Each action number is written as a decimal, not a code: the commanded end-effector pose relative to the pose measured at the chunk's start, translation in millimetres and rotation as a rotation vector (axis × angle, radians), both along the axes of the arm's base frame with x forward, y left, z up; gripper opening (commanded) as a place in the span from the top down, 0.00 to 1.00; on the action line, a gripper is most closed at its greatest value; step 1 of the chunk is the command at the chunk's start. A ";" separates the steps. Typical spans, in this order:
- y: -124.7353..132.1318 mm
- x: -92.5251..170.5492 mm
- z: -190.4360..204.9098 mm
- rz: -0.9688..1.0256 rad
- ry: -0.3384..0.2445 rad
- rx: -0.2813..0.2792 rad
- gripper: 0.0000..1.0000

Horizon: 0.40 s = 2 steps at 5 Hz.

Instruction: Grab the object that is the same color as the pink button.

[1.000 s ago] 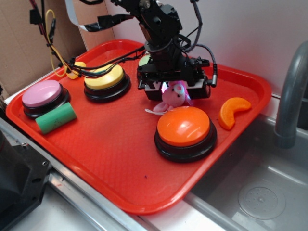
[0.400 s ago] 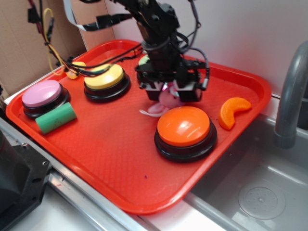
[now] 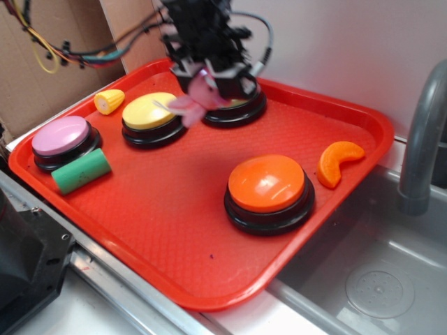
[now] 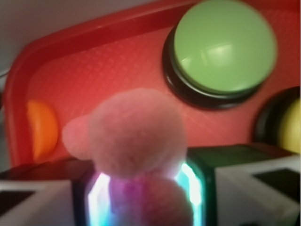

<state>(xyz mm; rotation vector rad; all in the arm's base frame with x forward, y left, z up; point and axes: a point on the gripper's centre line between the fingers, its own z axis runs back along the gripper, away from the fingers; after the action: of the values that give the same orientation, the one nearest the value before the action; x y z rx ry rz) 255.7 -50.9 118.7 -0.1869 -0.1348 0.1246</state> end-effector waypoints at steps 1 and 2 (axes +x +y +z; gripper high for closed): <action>4.2 -58.4 76.5 -0.051 -0.057 -0.003 1.00; 8.3 -89.4 85.9 0.031 -0.047 0.047 1.00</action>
<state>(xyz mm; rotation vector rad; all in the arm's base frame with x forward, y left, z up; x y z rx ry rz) 158.8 -44.8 197.1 -0.1371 -0.1675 0.1579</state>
